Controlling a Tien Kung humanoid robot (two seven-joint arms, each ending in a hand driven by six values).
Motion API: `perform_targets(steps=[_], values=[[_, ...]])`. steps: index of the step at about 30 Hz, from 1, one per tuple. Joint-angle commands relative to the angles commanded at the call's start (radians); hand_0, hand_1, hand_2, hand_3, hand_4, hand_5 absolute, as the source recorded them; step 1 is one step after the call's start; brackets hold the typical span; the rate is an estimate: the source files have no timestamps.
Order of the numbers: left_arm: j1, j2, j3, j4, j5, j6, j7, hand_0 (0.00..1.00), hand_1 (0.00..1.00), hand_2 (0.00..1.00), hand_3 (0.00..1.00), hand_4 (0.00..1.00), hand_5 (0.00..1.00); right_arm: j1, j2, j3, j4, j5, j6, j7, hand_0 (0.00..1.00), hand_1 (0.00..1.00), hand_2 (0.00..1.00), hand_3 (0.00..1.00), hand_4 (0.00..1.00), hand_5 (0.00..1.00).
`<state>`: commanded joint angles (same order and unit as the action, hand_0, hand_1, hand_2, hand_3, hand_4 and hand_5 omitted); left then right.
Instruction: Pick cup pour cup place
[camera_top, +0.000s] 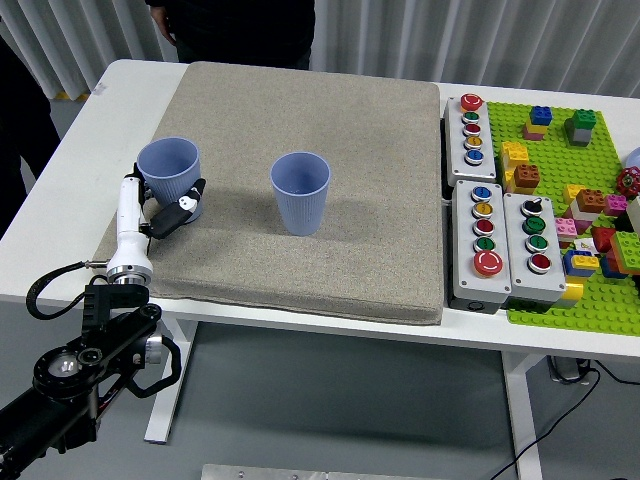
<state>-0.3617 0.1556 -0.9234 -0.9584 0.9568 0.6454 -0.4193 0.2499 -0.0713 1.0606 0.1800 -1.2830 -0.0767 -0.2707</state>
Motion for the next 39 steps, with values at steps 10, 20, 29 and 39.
perform_targets(steps=[10,20,29,39], values=[[0.021,-0.002,-0.017,-0.007,0.033,-0.038,0.006,0.689,0.702,0.774,0.848,0.858,0.387,0.000,0.000,-0.005,0.000,0.004,0.000,0.000,0.674,0.641,0.571,0.577,0.002,0.126],[0.041,-0.003,-0.036,-0.033,0.086,-0.058,0.021,0.797,0.798,0.934,0.998,0.907,0.425,-0.008,0.001,-0.004,0.000,-0.002,0.002,-0.001,0.674,0.641,0.571,0.577,0.002,0.126],[0.051,-0.003,-0.042,-0.045,0.116,-0.063,0.031,0.798,0.803,0.936,0.998,0.936,0.458,-0.008,0.002,-0.007,0.000,0.000,0.002,-0.002,0.674,0.641,0.571,0.577,0.002,0.126],[0.081,0.002,-0.069,-0.086,0.180,-0.082,0.056,0.830,0.847,0.977,0.998,0.955,0.457,-0.007,0.000,-0.003,0.000,-0.004,0.003,-0.001,0.674,0.641,0.570,0.576,0.002,0.124]])
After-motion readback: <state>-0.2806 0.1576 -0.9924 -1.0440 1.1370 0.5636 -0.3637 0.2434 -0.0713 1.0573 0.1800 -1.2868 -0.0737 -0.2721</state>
